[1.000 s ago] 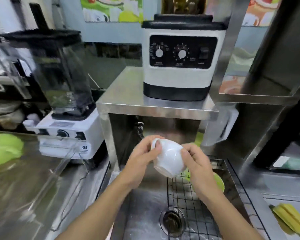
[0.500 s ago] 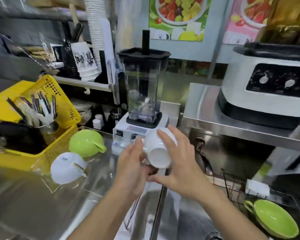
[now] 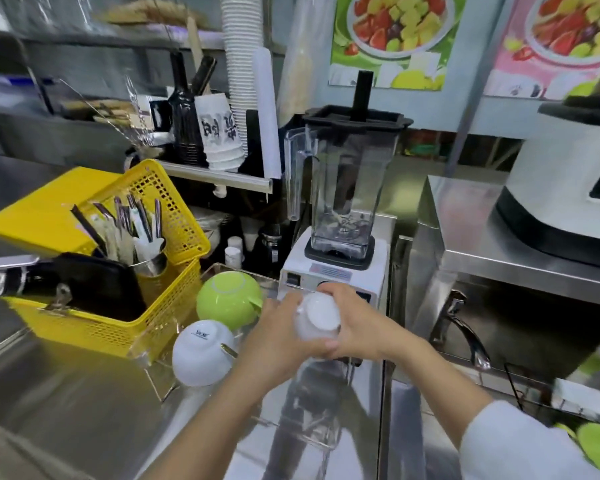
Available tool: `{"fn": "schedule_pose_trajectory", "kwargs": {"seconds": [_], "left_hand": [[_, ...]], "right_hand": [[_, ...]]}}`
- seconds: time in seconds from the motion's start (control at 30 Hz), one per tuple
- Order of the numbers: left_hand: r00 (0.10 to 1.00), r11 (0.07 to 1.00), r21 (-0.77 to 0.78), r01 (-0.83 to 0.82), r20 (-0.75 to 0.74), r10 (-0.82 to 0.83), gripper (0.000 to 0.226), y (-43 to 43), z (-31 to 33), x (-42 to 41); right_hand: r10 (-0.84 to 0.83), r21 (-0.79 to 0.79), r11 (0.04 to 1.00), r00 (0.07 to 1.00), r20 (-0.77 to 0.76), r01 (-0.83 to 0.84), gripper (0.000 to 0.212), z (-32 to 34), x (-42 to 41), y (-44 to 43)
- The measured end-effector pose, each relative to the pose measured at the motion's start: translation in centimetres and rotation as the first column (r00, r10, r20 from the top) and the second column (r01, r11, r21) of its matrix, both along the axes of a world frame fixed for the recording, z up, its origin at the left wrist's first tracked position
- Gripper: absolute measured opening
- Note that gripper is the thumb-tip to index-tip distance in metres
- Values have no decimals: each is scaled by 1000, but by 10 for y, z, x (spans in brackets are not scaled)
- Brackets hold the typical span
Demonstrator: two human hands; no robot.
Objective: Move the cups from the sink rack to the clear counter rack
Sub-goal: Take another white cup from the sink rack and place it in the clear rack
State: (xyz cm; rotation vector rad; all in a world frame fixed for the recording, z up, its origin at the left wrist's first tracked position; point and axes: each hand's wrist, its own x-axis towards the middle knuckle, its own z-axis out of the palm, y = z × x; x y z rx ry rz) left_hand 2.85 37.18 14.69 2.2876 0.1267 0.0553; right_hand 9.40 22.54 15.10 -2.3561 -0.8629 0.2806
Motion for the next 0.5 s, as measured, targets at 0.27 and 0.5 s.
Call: {"fn": "schedule_pose_trajectory", "kwargs": {"seconds": [0.27, 0.5], "left_hand": [[996, 965, 262, -25, -74, 45, 55, 10, -9, 14], [994, 845, 524, -107, 52, 94, 51, 2, -1, 8]], "right_hand": [[-28, 13, 999, 995, -93, 29, 69, -9, 12, 14], [-56, 35, 998, 998, 34, 55, 89, -13, 11, 1]]}}
